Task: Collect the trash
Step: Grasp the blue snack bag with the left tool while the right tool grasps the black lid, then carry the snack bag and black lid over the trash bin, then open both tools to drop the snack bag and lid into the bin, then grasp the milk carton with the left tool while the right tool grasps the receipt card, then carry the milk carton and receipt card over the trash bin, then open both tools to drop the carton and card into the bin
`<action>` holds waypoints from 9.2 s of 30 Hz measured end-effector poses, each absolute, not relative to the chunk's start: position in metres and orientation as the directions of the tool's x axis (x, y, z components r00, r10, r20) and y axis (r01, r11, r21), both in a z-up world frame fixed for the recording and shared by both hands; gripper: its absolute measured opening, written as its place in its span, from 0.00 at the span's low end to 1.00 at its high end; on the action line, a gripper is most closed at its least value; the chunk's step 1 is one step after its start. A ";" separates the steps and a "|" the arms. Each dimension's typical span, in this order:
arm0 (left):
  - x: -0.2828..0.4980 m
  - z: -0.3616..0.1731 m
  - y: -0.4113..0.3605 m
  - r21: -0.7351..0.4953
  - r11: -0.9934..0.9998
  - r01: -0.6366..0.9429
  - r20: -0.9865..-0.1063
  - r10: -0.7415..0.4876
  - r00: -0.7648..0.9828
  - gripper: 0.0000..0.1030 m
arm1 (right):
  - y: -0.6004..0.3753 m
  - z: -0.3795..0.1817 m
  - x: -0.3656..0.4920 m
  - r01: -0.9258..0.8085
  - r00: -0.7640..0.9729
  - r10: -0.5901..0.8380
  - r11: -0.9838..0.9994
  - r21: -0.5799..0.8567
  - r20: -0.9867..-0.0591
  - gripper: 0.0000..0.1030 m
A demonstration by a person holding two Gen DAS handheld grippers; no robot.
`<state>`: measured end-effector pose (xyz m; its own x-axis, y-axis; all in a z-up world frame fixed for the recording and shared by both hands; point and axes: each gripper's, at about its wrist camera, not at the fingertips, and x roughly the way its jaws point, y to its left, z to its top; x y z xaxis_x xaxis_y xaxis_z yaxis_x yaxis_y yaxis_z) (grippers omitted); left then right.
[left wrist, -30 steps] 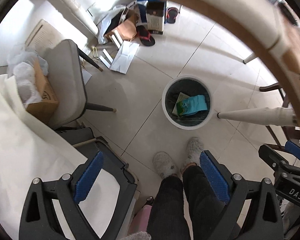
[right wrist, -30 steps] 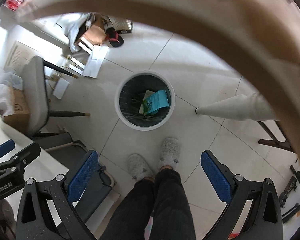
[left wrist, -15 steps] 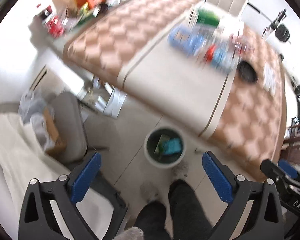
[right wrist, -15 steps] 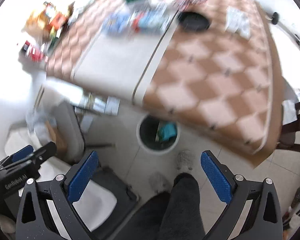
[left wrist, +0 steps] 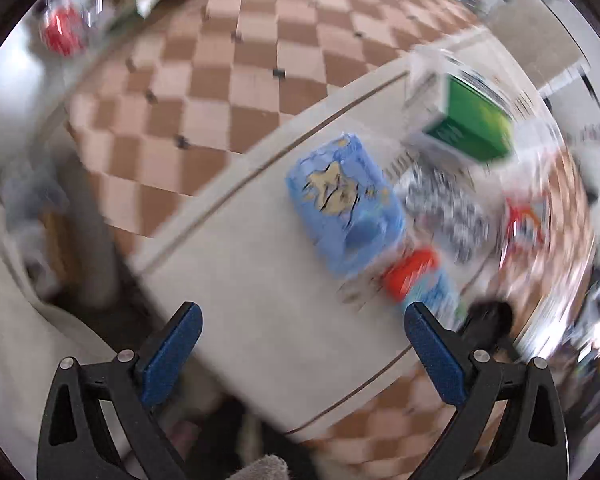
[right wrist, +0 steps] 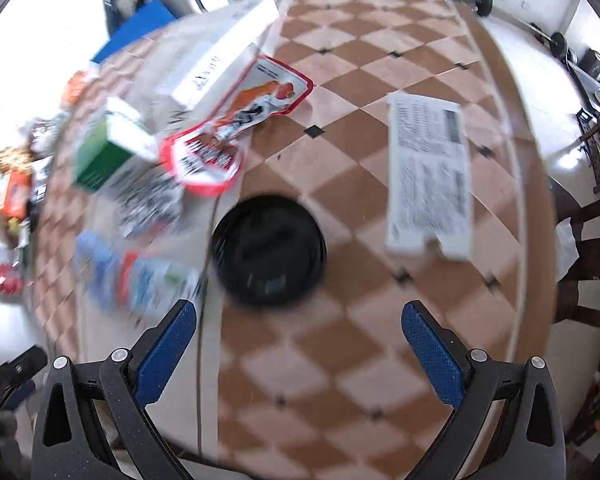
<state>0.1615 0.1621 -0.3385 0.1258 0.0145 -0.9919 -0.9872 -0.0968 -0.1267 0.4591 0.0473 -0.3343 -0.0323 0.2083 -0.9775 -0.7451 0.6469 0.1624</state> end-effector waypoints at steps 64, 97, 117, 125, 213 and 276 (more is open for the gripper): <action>0.030 -0.440 -0.072 0.086 0.263 -0.961 -0.991 0.120 -0.056 0.08 | -0.187 -0.415 0.198 -0.918 -0.094 0.102 0.376 0.126 -0.990 0.85; 0.076 -0.718 0.002 -0.268 0.199 -0.943 -0.941 -0.266 0.211 0.84 | -0.112 -0.746 0.232 -0.936 -0.193 0.003 0.299 0.185 -0.981 0.89; 0.023 -0.658 -0.048 0.066 0.249 -0.966 -0.998 0.019 -0.063 0.92 | -0.135 -0.706 0.223 -0.932 -0.032 -0.008 0.360 0.027 -0.999 1.00; 0.010 -0.601 -0.084 0.059 0.273 -0.960 -0.998 0.032 -0.052 0.92 | -0.159 -0.640 0.204 -0.936 0.022 0.032 0.351 -0.010 -0.999 1.00; 0.208 -0.296 0.027 0.069 0.308 -0.949 -0.943 0.330 0.039 0.47 | -0.023 -0.297 0.470 -0.760 0.043 0.312 0.626 0.171 -0.949 0.71; 0.047 -0.712 -0.023 -0.099 0.253 -0.962 -0.977 -0.207 0.046 0.86 | -0.131 -0.780 0.227 -0.895 -0.212 -0.093 0.418 0.155 -0.973 1.00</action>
